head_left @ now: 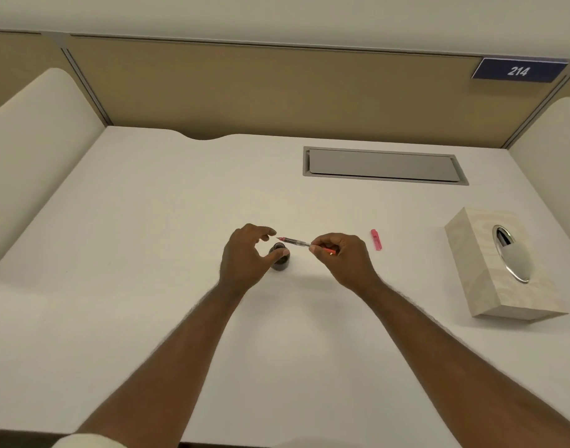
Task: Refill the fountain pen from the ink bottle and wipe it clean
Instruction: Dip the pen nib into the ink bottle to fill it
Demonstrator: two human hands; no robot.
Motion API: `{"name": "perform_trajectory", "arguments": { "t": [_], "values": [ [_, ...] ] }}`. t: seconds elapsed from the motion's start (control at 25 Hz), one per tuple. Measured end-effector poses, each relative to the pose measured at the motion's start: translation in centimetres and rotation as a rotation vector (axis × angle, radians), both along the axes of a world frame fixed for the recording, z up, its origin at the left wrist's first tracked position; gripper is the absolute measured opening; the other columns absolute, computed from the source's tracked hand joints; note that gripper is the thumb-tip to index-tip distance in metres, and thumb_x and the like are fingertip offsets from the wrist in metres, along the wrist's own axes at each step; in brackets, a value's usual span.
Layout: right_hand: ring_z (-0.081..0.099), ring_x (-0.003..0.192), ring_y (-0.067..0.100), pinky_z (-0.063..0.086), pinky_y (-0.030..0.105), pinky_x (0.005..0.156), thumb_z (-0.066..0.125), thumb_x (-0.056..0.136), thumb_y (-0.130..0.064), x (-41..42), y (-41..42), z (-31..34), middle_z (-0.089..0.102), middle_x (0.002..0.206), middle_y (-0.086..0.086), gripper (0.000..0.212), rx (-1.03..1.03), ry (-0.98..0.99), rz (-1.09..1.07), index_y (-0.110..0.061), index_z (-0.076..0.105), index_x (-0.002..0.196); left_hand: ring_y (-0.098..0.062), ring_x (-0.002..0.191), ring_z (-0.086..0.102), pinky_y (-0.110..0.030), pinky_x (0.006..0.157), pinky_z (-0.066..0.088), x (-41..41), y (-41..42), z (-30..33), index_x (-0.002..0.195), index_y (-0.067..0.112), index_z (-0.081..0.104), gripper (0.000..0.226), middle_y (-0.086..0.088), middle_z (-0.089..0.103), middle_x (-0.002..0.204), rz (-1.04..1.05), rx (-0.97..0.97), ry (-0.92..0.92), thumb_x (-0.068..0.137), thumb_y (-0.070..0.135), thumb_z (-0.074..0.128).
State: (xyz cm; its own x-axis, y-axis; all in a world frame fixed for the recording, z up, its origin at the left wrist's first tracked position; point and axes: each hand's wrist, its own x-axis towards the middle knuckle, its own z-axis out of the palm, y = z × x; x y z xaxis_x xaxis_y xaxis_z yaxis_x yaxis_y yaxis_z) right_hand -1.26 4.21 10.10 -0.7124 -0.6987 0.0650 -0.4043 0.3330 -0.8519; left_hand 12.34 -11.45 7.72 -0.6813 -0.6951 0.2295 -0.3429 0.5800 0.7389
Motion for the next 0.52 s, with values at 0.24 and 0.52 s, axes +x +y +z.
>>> {"name": "perform_trajectory", "arguments": {
  "t": [0.24, 0.52],
  "values": [
    [0.057, 0.062, -0.011, 0.038, 0.004, 0.059, 0.071, 0.079, -0.016, -1.5, -2.1, 2.6, 0.067, 0.068, -0.011, 0.004, 0.154, 0.141, 0.060, -0.016, 0.075, 0.078, -0.018, 0.082, 0.057, -0.032, 0.071, 0.046, -1.3, -2.4, -1.2, 0.100, 0.024, 0.070, 0.033, 0.007, 0.065, 0.088, -0.128, -0.240, -0.052, 0.072, 0.040, 0.077],
    [0.055, 0.059, -0.007, 0.038, 0.005, 0.055, 0.069, 0.077, -0.015, -2.0, -4.5, 3.7, 0.066, 0.065, -0.008, 0.006, 0.297, 0.211, 0.195, -0.017, 0.075, 0.075, -0.021, 0.080, 0.056, -0.036, 0.067, 0.047, -2.2, -3.1, -2.4, 0.090, 0.023, 0.071, 0.023, 0.006, 0.064, 0.085, -0.217, -0.301, -0.068, 0.073, 0.037, 0.069]
  ]
}}
